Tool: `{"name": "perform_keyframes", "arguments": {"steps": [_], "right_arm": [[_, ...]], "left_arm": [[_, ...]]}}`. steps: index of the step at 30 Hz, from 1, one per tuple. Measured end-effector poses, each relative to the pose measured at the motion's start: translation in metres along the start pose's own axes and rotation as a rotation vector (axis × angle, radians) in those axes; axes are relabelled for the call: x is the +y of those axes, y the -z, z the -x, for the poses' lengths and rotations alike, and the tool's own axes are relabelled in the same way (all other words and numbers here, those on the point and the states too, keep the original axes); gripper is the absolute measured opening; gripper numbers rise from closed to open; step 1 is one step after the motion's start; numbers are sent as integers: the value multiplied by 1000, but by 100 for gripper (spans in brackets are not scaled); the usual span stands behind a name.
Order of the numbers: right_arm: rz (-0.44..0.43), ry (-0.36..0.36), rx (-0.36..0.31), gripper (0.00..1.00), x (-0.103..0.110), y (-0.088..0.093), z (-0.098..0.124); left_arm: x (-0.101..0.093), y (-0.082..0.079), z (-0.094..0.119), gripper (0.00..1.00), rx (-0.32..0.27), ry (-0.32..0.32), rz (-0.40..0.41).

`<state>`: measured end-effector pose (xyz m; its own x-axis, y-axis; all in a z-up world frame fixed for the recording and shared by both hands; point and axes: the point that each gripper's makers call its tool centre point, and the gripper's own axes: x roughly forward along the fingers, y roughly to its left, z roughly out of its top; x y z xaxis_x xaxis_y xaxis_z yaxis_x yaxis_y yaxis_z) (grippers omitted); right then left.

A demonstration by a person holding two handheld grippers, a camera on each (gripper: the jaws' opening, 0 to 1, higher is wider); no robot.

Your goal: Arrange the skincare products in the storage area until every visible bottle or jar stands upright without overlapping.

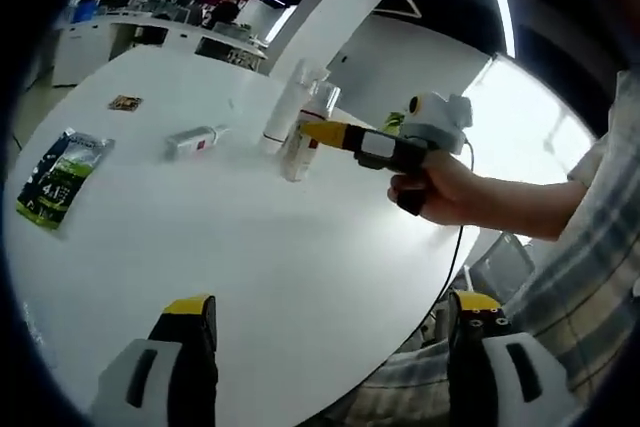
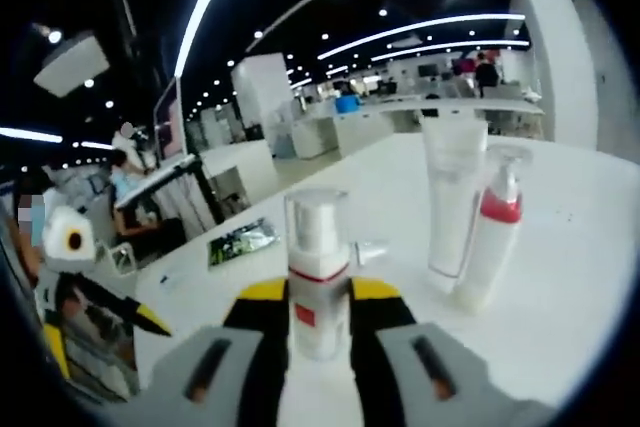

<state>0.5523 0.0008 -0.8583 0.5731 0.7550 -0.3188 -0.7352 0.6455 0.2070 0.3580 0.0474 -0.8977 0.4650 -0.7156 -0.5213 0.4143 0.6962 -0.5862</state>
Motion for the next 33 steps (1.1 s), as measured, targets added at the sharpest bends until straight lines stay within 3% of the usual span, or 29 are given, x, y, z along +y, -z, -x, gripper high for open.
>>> {"name": "perform_keyframes", "arguments": {"steps": [3, 7, 16, 33], "right_arm": [[28, 5, -44, 20, -10, -2, -6], [64, 15, -41, 20, -21, 8, -18], [107, 71, -86, 20, -45, 14, -31], [131, 128, -94, 20, -60, 23, -40]], "left_arm": [[1, -4, 4, 97, 2, -9, -38], [8, -10, 14, 97, -15, -36, -36], [26, -1, 25, 95, -4, -94, 10], [39, 4, 35, 93, -15, -123, 50]]}}
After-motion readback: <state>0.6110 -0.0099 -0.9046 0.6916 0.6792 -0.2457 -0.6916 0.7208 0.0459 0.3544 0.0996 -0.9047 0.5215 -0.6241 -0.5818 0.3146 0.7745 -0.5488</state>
